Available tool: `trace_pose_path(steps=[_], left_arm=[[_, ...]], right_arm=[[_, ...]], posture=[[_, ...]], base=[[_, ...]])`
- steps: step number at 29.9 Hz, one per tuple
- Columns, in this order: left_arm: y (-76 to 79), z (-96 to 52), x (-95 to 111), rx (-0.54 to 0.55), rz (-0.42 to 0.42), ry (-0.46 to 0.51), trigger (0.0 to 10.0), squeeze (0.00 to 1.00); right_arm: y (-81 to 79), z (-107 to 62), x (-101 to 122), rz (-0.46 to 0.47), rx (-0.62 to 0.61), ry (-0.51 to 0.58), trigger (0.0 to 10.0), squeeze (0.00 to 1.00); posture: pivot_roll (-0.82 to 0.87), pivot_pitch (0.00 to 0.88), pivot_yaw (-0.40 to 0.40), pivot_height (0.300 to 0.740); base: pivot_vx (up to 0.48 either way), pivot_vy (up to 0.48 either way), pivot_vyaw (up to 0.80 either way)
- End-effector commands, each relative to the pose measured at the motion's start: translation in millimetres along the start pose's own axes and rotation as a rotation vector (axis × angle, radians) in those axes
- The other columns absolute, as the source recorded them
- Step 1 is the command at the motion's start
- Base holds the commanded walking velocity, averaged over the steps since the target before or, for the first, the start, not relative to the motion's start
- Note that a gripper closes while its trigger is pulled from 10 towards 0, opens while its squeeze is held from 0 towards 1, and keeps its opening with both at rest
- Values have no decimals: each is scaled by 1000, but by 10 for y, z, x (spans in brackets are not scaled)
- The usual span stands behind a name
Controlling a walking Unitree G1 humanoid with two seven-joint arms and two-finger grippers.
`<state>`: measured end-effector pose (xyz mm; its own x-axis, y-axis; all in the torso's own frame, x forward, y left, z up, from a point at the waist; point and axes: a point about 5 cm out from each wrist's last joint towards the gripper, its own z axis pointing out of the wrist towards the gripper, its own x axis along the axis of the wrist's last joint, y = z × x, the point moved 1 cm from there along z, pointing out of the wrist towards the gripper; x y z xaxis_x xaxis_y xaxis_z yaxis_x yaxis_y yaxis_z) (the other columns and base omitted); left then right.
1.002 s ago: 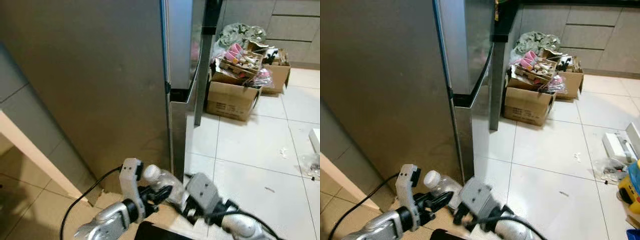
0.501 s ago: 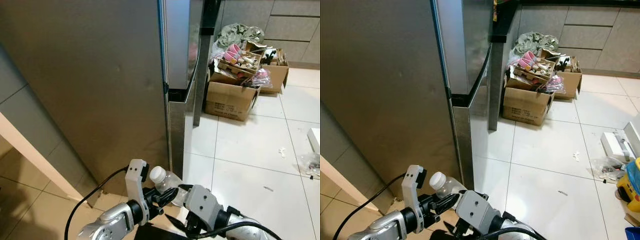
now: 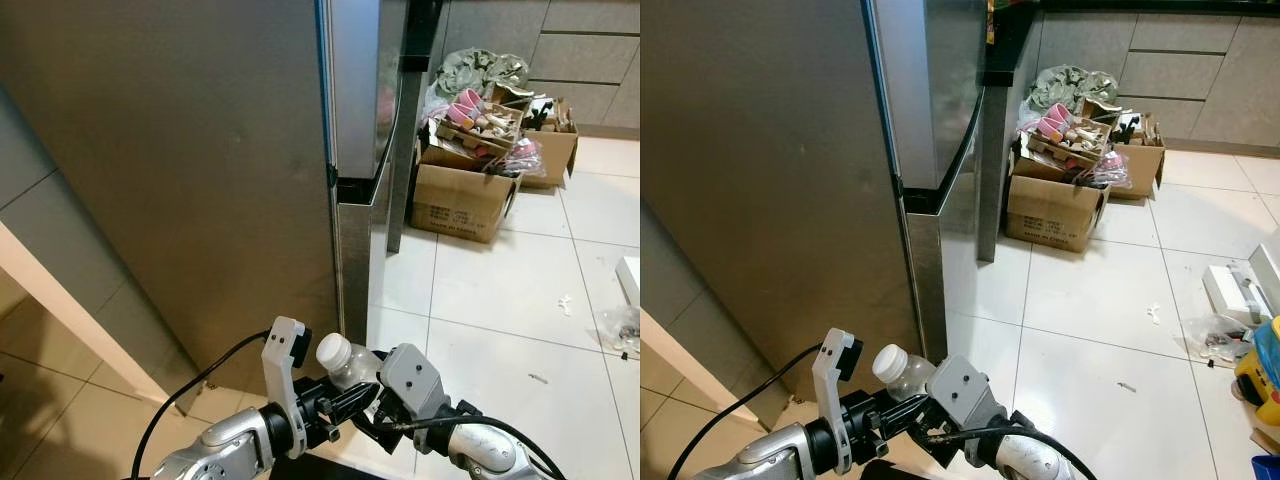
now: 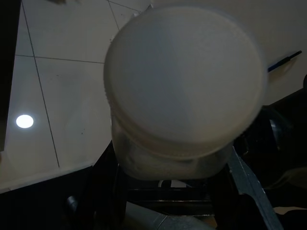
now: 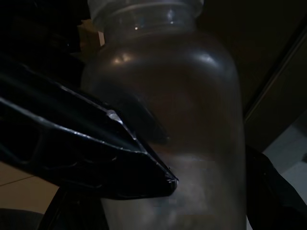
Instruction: Restocking fridge
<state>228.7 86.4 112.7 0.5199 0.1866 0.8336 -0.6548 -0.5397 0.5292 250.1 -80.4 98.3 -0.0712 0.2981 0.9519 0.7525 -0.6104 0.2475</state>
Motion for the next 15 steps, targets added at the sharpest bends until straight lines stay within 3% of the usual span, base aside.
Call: trace_pose_path(steps=[1,4,5,6,7,8,9,15], left_arm=[[60,-26,-38,-33,19,-33,10000,0],[64,-27,-48,-35,22,-39,10000,0],[67,-29,-62,-36,25,-46,10000,0],[67,-28,-64,-36,25,-47,10000,0],[67,-27,-65,-36,27,-48,10000,0],[67,-25,-68,-35,27,-49,10000,0],[67,-24,-69,-35,28,-50,10000,0],[62,-24,-83,-32,29,-55,10000,0]], right_arm=[[-37,44,25,-12,13,17,10000,0],[-38,52,28,-23,15,16,10000,0],[-39,53,21,-29,20,12,6235,0],[-39,50,16,-27,22,12,6235,0],[-40,47,12,-26,23,12,1569,0],[-41,44,11,-26,25,12,1569,0],[-41,43,10,-26,26,13,0,0],[-46,45,9,-26,31,16,0,0]], posture=[[-95,116,79,710],[-95,116,79,710],[-95,118,78,710],[-95,118,78,710],[-93,119,77,710],[-93,119,77,710],[-93,119,77,710],[-93,119,77,710]], base=[[0,0,0],[0,0,0],[0,0,0],[0,0,0],[0,0,0],[0,0,0],[0,0,0],[0,0,0]])
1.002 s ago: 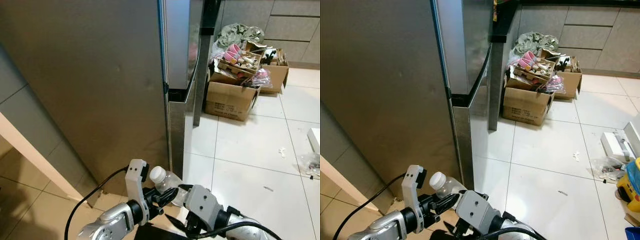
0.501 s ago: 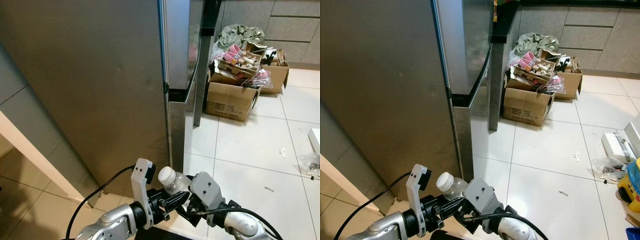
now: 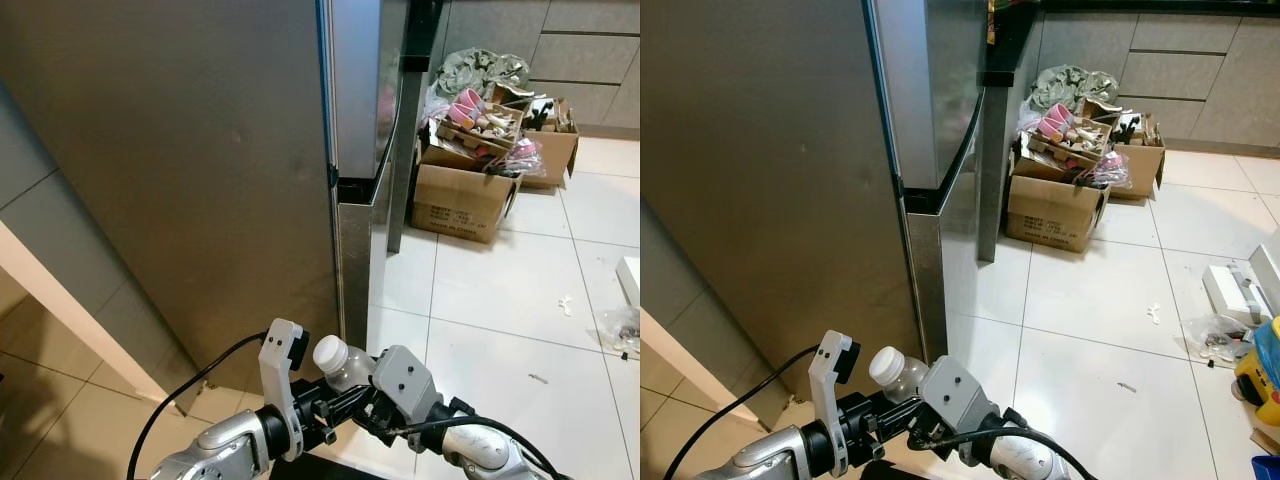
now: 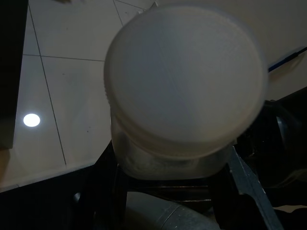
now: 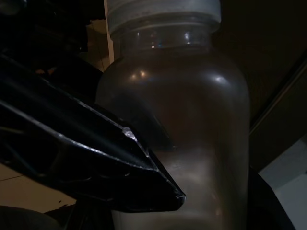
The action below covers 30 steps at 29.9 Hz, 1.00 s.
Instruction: Restocking fridge
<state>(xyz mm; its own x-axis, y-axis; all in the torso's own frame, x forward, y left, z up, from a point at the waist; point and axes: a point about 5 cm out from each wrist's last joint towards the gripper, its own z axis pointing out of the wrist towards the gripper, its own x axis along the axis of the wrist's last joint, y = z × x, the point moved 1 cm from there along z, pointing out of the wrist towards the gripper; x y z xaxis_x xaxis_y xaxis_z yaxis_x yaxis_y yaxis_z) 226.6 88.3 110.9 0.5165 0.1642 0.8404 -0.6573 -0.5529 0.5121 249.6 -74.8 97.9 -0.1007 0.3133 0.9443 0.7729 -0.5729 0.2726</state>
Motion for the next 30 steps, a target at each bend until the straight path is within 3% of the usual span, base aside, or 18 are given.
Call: trace_pose_path(steps=[1,2,9,10,12,13,16,17,25,26,27,28,29,30], left_arm=[[67,1,-57,-43,13,-39,10000,0],[67,3,-54,-42,14,-39,10000,0],[52,12,-39,-28,18,-32,10000,0],[62,9,-30,-43,18,-28,10000,933],[62,9,-30,-43,18,-28,10000,933],[75,1,-24,-58,21,-25,10000,1000],[54,-29,-22,-39,23,-27,10000,1000],[52,-54,-18,-45,21,-27,10000,0],[1,-320,-69,-70,33,-92,10000,0],[-80,-372,-95,-24,65,-107,10000,0],[-80,-372,-95,-24,65,-107,10000,0],[-165,-346,-66,45,102,-84,10000,0],[-286,-247,31,164,194,-27,10000,0],[-320,-197,84,208,240,0,10000,0]], right_arm=[[-6,6,-6,5,-7,8,2353,0],[-2,5,-14,1,-11,3,10000,0],[18,2,-50,-10,-27,-15,10000,0],[22,4,-60,-13,-31,-19,10000,0],[22,4,-60,-13,-31,-19,10000,0],[31,10,-88,-14,-47,-32,10000,0],[89,21,-167,-1,-116,-68,10000,0],[124,21,-200,8,-150,-82,10000,0],[441,-77,-459,125,-425,-180,10000,0],[536,-130,-531,143,-504,-208,10000,0],[536,-130,-531,143,-504,-208,10000,0],[587,-176,-595,142,-555,-241,10000,0],[637,-254,-708,165,-624,-288,10000,0],[648,-283,-757,185,-650,-305,10000,0]], posture=[[-96,120,76,710],[-96,120,76,710],[-98,114,75,710],[-98,114,75,710],[-98,114,75,710],[-96,110,74,710],[-96,109,76,710],[-96,109,76,710],[-88,109,84,710],[-88,109,85,710],[-88,109,85,710],[-85,110,86,710],[-84,113,87,710],[-84,113,87,710]], base=[[0,0,0],[0,0,0],[0,0,0],[0,0,0],[0,0,0],[0,0,0],[0,0,0],[0,0,0],[0,0,0],[0,0,0],[0,0,0],[0,0,0],[0,0,0],[0,0,0]])
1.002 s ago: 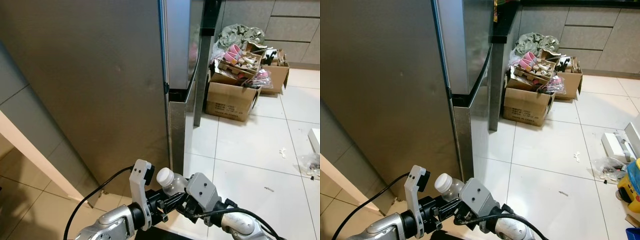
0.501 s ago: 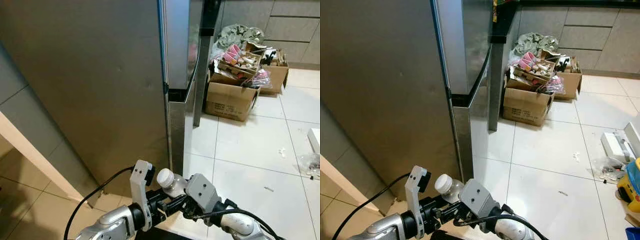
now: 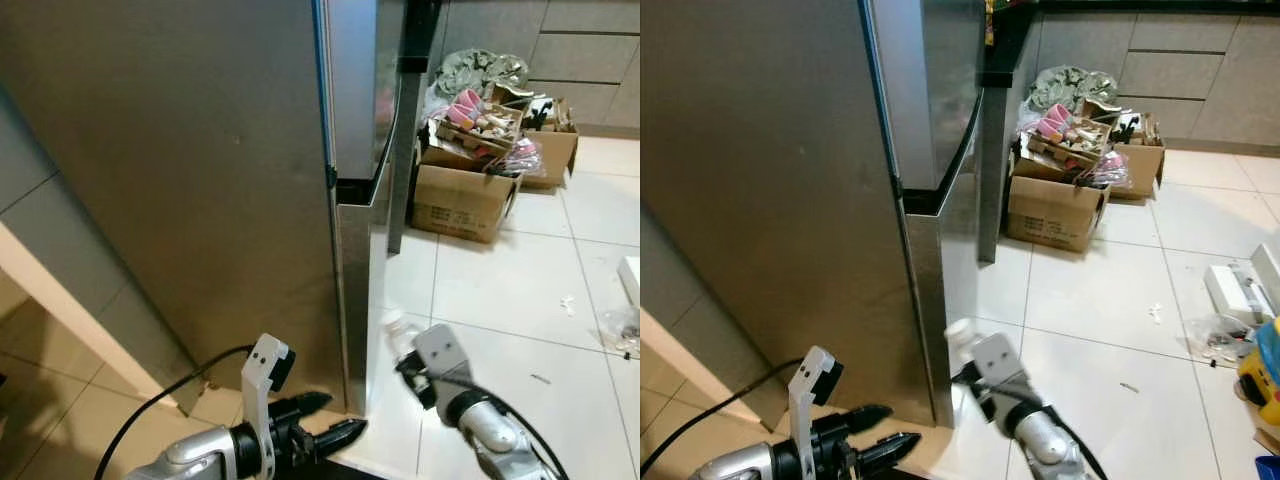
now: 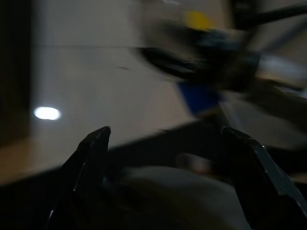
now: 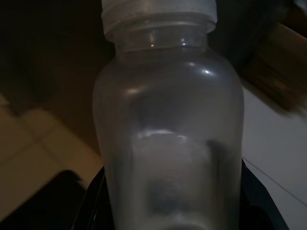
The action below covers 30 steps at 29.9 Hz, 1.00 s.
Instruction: Restocking fridge
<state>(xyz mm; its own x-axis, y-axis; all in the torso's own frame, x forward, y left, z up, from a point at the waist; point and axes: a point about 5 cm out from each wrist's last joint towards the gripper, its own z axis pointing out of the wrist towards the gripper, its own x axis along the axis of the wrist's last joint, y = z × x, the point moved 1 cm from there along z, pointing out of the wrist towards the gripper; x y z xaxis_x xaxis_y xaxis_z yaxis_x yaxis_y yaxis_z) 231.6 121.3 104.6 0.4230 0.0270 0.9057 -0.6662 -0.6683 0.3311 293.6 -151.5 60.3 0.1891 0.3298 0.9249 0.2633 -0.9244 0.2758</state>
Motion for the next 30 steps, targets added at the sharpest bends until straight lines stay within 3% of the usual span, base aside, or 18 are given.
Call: trace_pose_path(steps=[1,2,3,5,7,8,9,10,14,17,20,24,30], left_arm=[[-76,42,44,87,62,35,10000,0],[-65,171,163,110,102,91,10000,0],[-65,171,163,110,102,91,10000,0],[11,418,342,130,162,154,10000,0],[31,479,390,138,177,171,10000,0],[59,565,454,146,183,199,2902,0],[79,622,495,150,187,218,2902,0],[95,688,544,161,195,237,0,0],[104,892,744,250,233,319,0,0],[62,944,873,328,289,370,0,0],[-117,885,1080,465,351,442,0,0],[-238,810,1174,503,328,481,0,0],[-322,746,1308,575,389,551,0,0]], right_arm=[[10,-20,-128,31,-35,-53,10000,0],[44,-38,-254,63,-79,-100,10000,0],[44,-38,-254,63,-79,-100,10000,0],[68,-106,-514,99,-152,-184,10000,0],[72,-127,-577,109,-172,-203,10000,0],[78,-161,-664,125,-202,-229,10000,0],[80,-182,-723,135,-224,-246,10000,0],[76,-208,-786,153,-250,-266,10000,0],[38,-289,-942,176,-304,-307,10000,0],[-1,-313,-987,178,-314,-315,10000,0],[-54,-324,-1004,185,-317,-313,10000,0],[-89,-317,-1013,183,-320,-309,10000,0],[-103,-284,-991,184,-333,-290,10000,0]], posture=[[-84,113,87,710],[-84,115,83,710],[-84,115,83,710],[-86,115,83,710],[-86,115,83,710],[-87,115,83,710],[-87,115,83,710],[-94,114,89,710],[-98,112,100,710],[-104,112,107,710],[-109,110,117,710],[-112,105,126,710],[-112,100,129,710]], base=[[0,0,0],[0,0,0],[0,0,0],[0,0,0],[0,0,0],[0,0,0],[0,0,0],[0,0,0],[0,0,0],[0,0,0],[0,0,0],[0,0,0],[0,0,0]])
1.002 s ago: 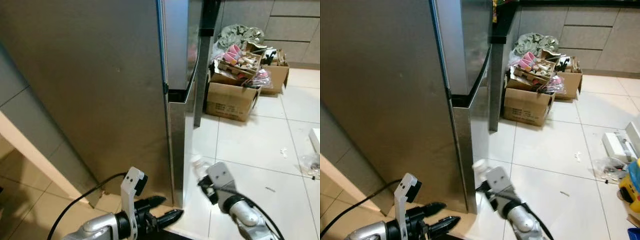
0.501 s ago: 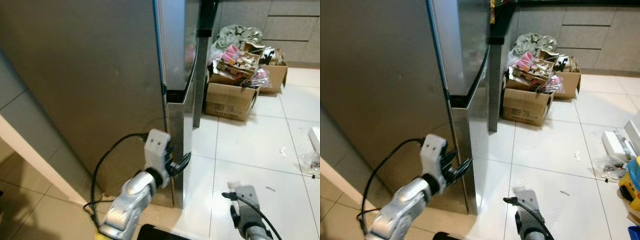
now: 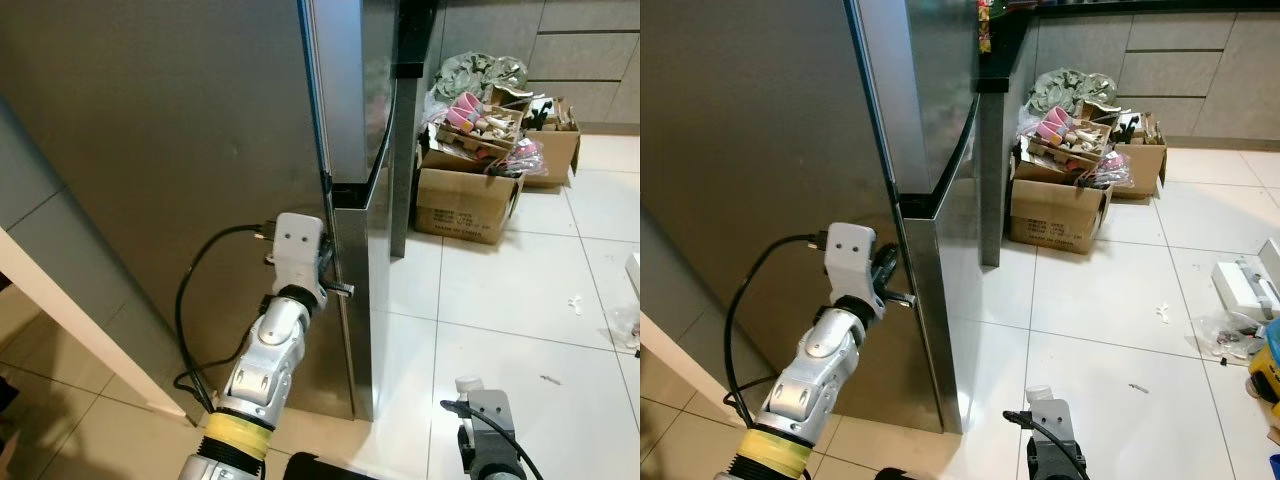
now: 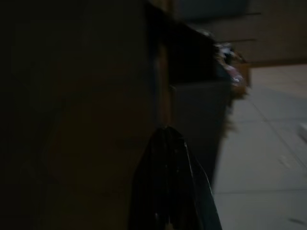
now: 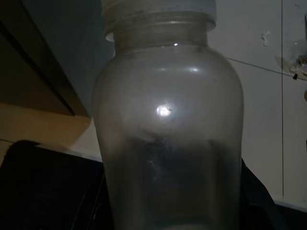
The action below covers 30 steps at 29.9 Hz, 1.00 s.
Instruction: Restocking fridge
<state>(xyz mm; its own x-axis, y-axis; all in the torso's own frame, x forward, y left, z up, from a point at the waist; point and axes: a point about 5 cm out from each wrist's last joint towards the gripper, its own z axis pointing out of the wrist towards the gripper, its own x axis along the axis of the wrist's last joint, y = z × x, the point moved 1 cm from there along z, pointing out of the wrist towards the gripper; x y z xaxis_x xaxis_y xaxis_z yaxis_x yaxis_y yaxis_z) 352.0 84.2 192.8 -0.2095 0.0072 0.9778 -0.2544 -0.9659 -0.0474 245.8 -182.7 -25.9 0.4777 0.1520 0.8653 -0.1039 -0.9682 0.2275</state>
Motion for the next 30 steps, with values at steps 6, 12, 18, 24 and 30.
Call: trace_pose_path(steps=[6,12,18,24,30], left_arm=[[-53,143,22,57,37,38,0,0],[61,283,76,31,43,55,10000,0],[103,339,117,29,44,80,10000,0],[81,362,96,49,53,82,10000,0],[50,386,56,65,59,71,10000,0]], right_arm=[[-64,-1,-3,3,1,14,10000,0],[-84,10,22,3,4,26,10000,0],[-89,13,38,3,4,35,10000,0],[-82,16,39,3,3,40,10000,0],[-84,17,41,1,5,42,10000,0]], posture=[[-117,93,130,710],[-116,93,126,710],[-126,99,125,710],[-126,102,124,710],[-125,100,124,710]], base=[[0,0,0],[0,0,0],[0,0,0],[0,0,0],[0,0,0]])
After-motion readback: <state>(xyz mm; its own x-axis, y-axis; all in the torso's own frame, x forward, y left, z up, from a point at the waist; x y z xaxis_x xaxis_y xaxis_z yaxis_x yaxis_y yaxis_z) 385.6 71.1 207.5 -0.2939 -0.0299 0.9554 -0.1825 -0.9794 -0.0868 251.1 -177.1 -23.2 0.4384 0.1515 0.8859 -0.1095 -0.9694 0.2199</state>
